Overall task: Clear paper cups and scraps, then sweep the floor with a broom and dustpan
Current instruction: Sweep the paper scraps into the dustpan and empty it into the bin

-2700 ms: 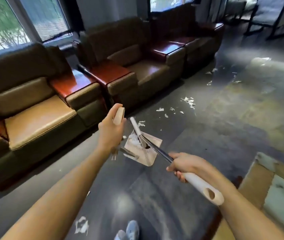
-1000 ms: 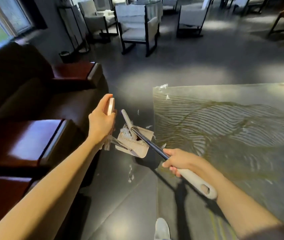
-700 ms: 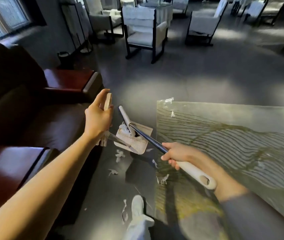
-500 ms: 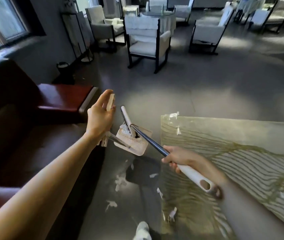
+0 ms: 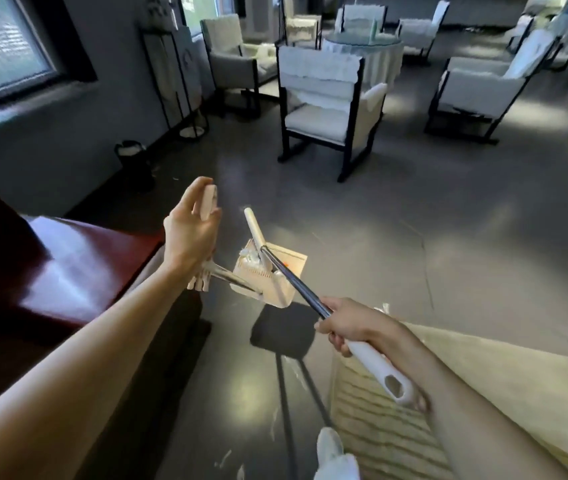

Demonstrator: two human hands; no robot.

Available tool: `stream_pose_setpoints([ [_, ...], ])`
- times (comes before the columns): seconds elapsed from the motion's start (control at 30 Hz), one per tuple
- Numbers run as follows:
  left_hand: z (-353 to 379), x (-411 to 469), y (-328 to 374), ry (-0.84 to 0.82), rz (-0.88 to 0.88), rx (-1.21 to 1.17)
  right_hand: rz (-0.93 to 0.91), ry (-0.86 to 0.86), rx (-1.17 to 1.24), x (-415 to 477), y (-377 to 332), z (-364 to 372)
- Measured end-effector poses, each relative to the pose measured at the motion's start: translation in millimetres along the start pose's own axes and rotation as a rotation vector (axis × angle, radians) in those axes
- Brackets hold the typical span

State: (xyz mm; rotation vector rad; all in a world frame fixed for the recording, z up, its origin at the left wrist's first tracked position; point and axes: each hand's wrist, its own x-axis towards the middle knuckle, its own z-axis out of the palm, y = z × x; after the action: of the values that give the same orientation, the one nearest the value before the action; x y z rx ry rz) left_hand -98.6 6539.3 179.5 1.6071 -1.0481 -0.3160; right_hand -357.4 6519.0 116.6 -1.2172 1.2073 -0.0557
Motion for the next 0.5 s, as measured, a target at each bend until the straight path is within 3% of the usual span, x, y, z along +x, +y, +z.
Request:
stream_pose_setpoints([
  [0.27,64,197,-40,0.183,-0.078,0.023,-0.022,-0.106,-0.206,186,-180,-92],
  [0.5,77,394,-116,0.249,-0.095,0.116,-0.06,-0.206,-0.32,378,-332,-116],
])
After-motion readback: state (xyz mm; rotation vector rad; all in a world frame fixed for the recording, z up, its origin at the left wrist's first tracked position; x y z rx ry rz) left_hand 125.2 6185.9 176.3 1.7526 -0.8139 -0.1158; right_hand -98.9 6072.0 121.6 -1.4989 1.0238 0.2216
